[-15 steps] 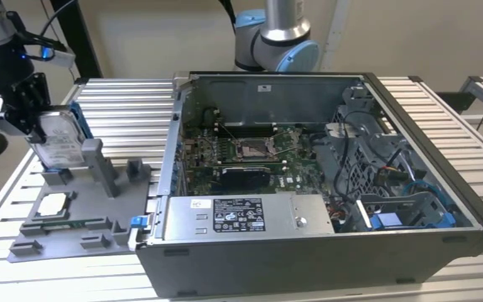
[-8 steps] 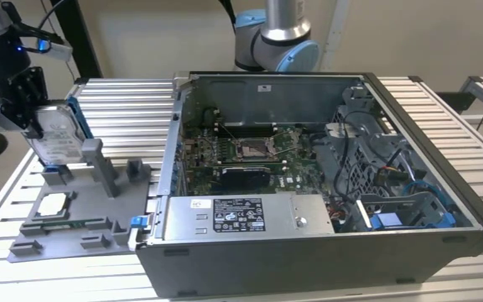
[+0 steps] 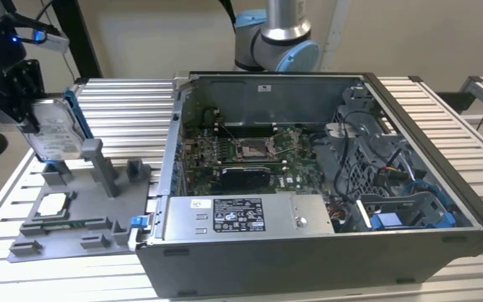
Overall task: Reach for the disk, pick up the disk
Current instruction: 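Pick up the disk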
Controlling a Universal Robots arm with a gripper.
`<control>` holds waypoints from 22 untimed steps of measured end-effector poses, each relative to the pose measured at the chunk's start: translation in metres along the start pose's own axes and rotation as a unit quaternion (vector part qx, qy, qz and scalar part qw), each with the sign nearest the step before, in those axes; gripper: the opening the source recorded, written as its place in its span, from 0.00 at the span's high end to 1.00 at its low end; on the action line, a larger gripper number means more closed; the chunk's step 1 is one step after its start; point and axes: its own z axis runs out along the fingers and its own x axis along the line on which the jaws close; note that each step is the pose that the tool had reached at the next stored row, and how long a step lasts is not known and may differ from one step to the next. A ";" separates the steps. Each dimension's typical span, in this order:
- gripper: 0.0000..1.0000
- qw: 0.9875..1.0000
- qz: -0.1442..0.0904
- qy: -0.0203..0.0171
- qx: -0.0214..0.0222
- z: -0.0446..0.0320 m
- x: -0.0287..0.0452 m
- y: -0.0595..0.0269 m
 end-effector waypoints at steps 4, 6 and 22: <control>1.00 1.000 0.000 0.000 0.000 -0.0066 0.0000 0.0001; 1.00 1.000 0.000 0.000 0.000 -0.0096 0.0001 0.0002; 1.00 1.000 0.000 0.000 0.000 -0.0323 0.0002 0.0006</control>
